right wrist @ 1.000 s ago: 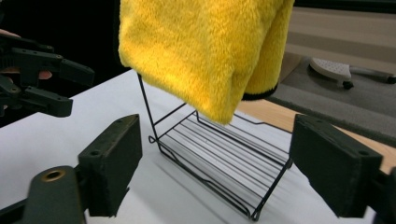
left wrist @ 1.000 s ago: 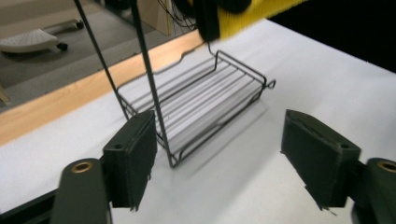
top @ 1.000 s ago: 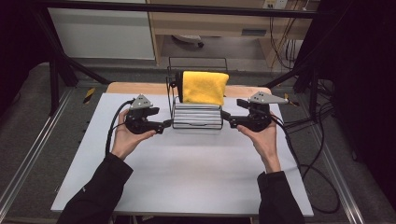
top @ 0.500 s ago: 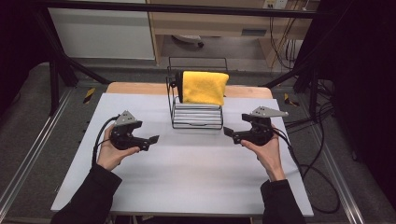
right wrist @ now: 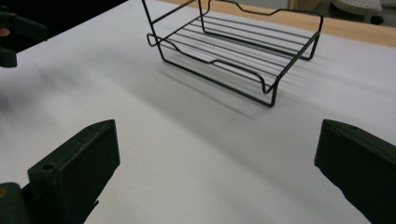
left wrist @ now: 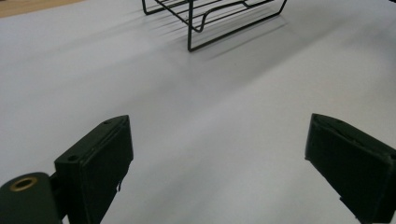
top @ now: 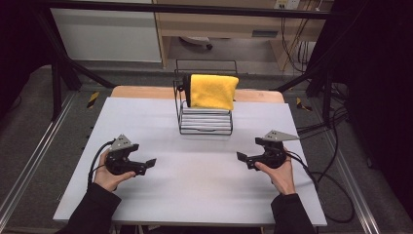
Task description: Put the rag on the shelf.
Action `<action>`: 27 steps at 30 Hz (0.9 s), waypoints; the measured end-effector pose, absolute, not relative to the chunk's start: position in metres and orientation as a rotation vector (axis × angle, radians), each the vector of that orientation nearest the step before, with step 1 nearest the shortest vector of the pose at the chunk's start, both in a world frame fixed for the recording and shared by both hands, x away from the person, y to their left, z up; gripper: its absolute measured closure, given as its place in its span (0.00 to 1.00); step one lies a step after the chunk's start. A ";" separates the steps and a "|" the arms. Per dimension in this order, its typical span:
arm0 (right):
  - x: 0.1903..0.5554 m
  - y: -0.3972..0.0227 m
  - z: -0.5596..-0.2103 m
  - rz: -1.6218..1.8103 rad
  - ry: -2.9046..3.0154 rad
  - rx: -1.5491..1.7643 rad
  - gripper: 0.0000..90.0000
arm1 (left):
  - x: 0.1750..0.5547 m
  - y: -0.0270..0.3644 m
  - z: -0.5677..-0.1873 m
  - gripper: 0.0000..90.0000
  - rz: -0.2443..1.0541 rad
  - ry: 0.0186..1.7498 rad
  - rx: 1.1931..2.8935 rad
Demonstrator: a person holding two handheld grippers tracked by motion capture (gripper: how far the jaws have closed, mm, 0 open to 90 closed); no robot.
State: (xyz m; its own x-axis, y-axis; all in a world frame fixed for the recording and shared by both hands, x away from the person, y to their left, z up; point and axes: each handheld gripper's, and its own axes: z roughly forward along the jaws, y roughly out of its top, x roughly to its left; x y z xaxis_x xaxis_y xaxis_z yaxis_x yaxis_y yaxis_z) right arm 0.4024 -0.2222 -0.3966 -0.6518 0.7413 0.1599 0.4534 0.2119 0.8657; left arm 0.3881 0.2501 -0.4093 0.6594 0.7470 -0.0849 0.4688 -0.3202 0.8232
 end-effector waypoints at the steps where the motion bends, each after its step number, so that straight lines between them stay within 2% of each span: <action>1: 0.401 -0.223 -0.400 1.410 2.209 1.134 0.01 | 0.387 0.252 -0.411 0.09 0.390 0.949 1.974; 16: 0.378 -0.258 -0.437 1.396 2.251 1.192 0.01 | 0.374 0.274 -0.429 0.08 0.396 0.949 1.972; 27: 0.376 -0.259 -0.444 1.350 2.292 1.200 0.01 | 0.372 0.278 -0.436 0.08 0.394 0.955 1.984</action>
